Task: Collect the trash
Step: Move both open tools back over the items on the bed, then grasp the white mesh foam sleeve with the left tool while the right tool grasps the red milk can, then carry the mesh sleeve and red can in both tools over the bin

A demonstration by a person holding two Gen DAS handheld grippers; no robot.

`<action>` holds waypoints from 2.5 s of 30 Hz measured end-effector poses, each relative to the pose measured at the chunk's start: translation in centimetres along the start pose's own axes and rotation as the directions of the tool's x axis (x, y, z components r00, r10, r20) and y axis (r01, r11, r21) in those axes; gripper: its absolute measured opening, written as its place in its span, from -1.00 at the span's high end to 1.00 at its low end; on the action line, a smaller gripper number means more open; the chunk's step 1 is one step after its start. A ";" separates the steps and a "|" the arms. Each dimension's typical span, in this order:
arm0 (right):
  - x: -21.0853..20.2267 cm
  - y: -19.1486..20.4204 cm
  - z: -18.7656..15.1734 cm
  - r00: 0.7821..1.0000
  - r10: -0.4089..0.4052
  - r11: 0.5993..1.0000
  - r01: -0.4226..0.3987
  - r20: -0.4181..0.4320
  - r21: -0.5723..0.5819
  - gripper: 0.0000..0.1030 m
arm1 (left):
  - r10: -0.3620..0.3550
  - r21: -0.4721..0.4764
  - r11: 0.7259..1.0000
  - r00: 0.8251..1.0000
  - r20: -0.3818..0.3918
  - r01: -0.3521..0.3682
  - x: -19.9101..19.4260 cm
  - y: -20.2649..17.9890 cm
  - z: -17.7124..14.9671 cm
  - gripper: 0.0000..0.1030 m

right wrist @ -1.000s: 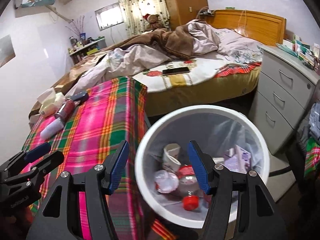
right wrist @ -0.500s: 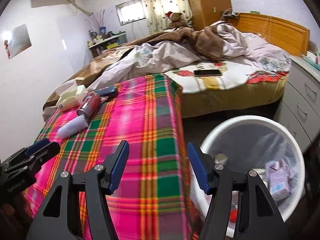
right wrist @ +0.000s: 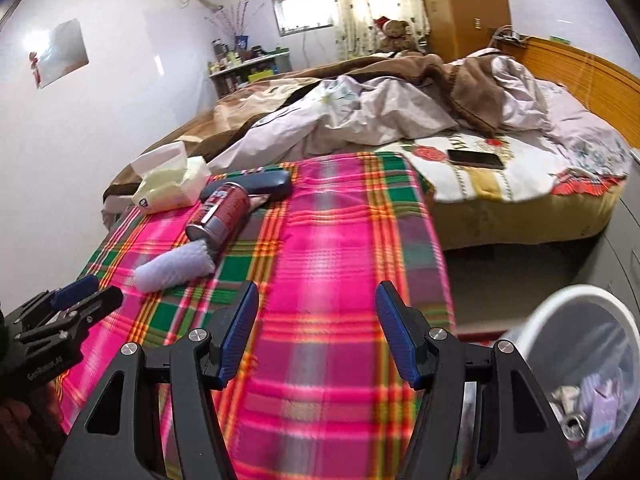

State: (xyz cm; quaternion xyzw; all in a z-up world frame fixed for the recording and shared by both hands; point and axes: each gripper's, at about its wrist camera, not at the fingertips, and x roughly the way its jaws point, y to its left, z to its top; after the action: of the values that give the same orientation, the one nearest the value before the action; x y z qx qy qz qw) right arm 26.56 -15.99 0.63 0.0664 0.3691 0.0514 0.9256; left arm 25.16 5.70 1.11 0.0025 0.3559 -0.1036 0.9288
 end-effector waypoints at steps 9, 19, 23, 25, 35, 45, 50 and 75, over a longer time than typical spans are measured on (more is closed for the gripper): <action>3.6 2.4 2.4 0.999 0.028 0.999 -0.028 -0.024 -0.022 -0.21 | 0.008 0.095 0.995 0.998 -0.065 -0.002 4.6 1.3 1.5 -0.26; 6.9 4.5 4.9 0.997 0.064 0.998 -0.064 -0.037 -0.014 -0.21 | -0.035 0.206 0.976 0.987 -0.154 0.066 8.9 1.5 2.2 -0.27; 8.3 5.5 5.2 0.996 0.062 0.997 -0.064 -0.059 -0.041 -0.21 | -0.066 0.199 0.975 0.982 -0.179 0.101 9.6 1.9 1.8 -0.27; 8.9 5.8 5.3 0.994 0.073 0.996 -0.076 -0.075 -0.039 -0.21 | -0.094 0.158 0.980 0.978 -0.185 0.124 9.7 2.6 1.8 -0.18; 11.2 7.6 5.8 0.985 0.133 0.991 -0.135 -0.111 -0.005 -0.21 | -0.099 0.060 0.992 0.980 -0.172 0.110 8.3 5.4 0.9 0.24; 14.0 9.3 5.7 0.977 0.133 0.991 -0.134 -0.167 0.007 -0.21 | -0.041 -0.139 0.990 0.988 -0.149 0.020 7.8 10.1 0.1 0.24; 14.9 9.7 5.5 0.975 0.096 0.995 -0.102 -0.199 -0.019 -0.21 | -0.049 -0.170 0.985 0.989 -0.142 0.025 8.3 10.6 0.1 0.20; 13.3 9.6 4.1 0.984 0.054 0.993 -0.070 -0.168 -0.092 -0.06 | 0.022 -0.069 0.997 0.990 -0.139 -0.032 8.2 8.4 1.0 0.46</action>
State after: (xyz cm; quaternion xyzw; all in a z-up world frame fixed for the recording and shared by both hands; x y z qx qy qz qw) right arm 38.54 -4.94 -3.84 0.0282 0.4393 0.1033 0.8919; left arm 33.36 12.25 -4.15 -0.0186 0.4225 -0.0778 0.9028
